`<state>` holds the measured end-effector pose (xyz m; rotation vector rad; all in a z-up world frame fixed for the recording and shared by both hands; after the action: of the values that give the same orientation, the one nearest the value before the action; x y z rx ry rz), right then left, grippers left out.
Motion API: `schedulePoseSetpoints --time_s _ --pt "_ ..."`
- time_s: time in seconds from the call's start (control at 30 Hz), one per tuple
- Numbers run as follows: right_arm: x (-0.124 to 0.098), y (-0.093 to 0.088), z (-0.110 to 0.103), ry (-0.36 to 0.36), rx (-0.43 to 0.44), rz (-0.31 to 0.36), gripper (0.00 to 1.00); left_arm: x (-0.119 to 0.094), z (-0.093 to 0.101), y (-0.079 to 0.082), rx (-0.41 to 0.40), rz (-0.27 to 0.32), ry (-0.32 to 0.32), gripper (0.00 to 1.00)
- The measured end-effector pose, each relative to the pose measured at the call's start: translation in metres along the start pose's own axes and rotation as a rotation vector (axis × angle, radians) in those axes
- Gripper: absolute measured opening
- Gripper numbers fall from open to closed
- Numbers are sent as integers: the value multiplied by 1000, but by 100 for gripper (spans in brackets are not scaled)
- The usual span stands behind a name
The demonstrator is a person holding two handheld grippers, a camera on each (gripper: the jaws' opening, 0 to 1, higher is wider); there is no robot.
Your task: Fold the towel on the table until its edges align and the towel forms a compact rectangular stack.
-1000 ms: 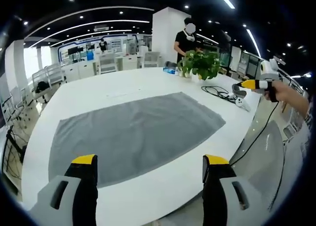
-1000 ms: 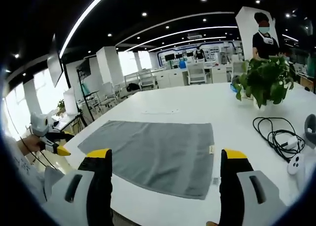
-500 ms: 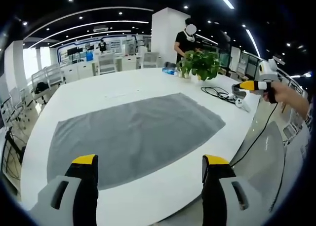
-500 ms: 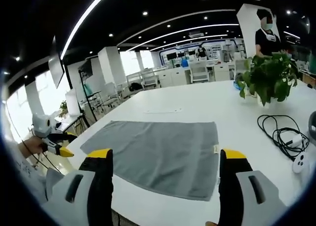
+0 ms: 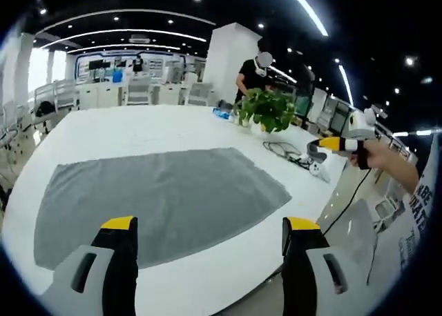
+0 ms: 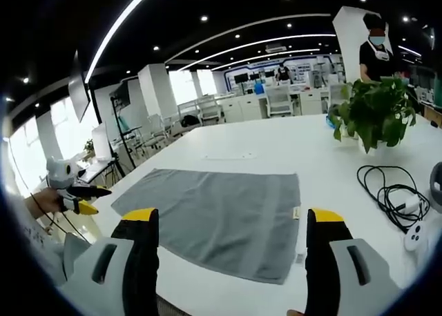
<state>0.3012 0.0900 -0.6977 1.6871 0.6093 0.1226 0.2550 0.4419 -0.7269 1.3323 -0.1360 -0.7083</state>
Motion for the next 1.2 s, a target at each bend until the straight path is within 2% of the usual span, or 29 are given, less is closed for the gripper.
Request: schedulePoseSetpoints --time_s 0.13,0.53,0.63,0.77,1.13,1.17,1.2 --pt "0 6 4 -1 -6 8 89 12 11 0 82 -46 -23 89" --pt "7 37 37 -19 -47 36 88 58 48 10 171 -63 -120 88" --pt "14 45 45 -18 -50 43 88 72 59 12 213 -72 -156 88" --pt "24 52 55 -32 -8 80 84 87 76 9 288 -109 -250 89" --pt "59 65 75 -24 18 113 83 131 103 2 326 -138 -312 86" --pt "62 65 76 -20 23 117 83 136 104 0 331 -144 -314 86" --pt "67 65 78 -15 43 121 82 141 106 -6 329 -176 -323 86"
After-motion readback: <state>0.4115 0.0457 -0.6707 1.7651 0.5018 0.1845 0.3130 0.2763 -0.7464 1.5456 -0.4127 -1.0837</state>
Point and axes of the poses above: the point that each gripper's makers call its tool centre point, and the gripper's own axes: x roughly forward along the fingers, z roughly to its right, y roughly out of its top, the point moved 5 cm from there along -x, roughly backward along the fingers, and after that the axes turned 7 degrees about z, right-handed, at the moved point
